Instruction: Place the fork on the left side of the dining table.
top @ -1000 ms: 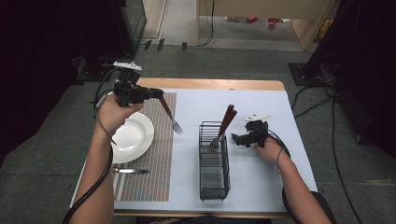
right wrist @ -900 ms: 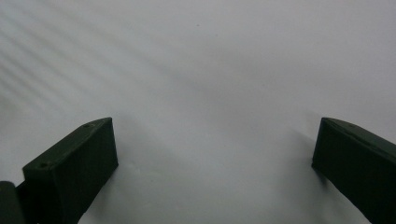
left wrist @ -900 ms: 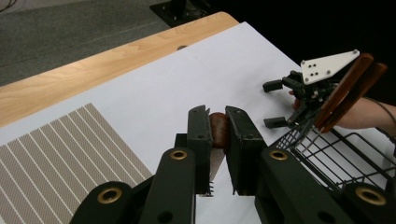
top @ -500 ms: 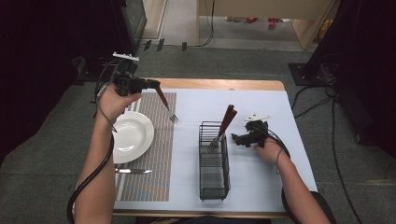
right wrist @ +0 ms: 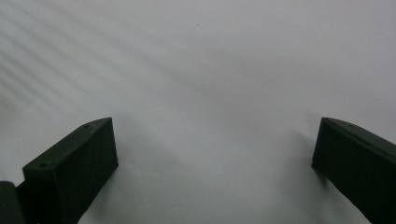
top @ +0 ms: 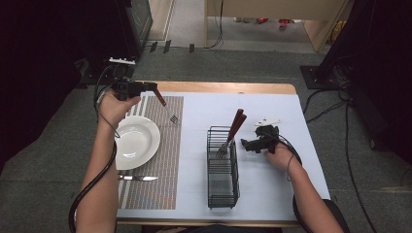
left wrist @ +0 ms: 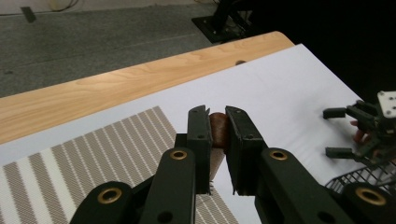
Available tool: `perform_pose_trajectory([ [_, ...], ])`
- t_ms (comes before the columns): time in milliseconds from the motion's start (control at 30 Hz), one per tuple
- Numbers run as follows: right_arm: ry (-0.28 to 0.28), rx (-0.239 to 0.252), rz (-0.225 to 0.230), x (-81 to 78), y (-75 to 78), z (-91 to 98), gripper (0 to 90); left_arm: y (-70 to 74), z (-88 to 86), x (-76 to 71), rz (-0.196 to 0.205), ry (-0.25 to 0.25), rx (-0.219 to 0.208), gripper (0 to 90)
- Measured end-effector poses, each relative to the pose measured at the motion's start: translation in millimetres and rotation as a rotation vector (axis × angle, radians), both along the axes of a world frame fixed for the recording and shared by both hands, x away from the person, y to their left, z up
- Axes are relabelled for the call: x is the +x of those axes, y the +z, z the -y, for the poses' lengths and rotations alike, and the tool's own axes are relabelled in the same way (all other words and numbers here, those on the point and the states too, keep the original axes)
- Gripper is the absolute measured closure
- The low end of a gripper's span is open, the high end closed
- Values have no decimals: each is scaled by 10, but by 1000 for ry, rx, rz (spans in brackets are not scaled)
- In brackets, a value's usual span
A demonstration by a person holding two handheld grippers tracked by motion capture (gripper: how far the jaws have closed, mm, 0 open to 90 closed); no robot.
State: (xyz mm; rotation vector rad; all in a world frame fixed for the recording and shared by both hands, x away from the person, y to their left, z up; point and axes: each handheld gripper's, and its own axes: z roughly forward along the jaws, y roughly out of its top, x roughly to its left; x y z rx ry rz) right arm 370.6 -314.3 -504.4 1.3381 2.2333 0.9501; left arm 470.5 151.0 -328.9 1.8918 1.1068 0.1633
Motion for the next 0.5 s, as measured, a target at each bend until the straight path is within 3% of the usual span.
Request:
perform_pose_trajectory([
  [133,0,0,0,0,0,0,0,-59,-139,42,-9,59,-8,823],
  [267,0,0,0,0,0,0,0,-87,-303,70,11,121,-43,822],
  [500,-1,0,-1,-1,0,-1,0,-156,-509,123,13,185,-73,822],
])
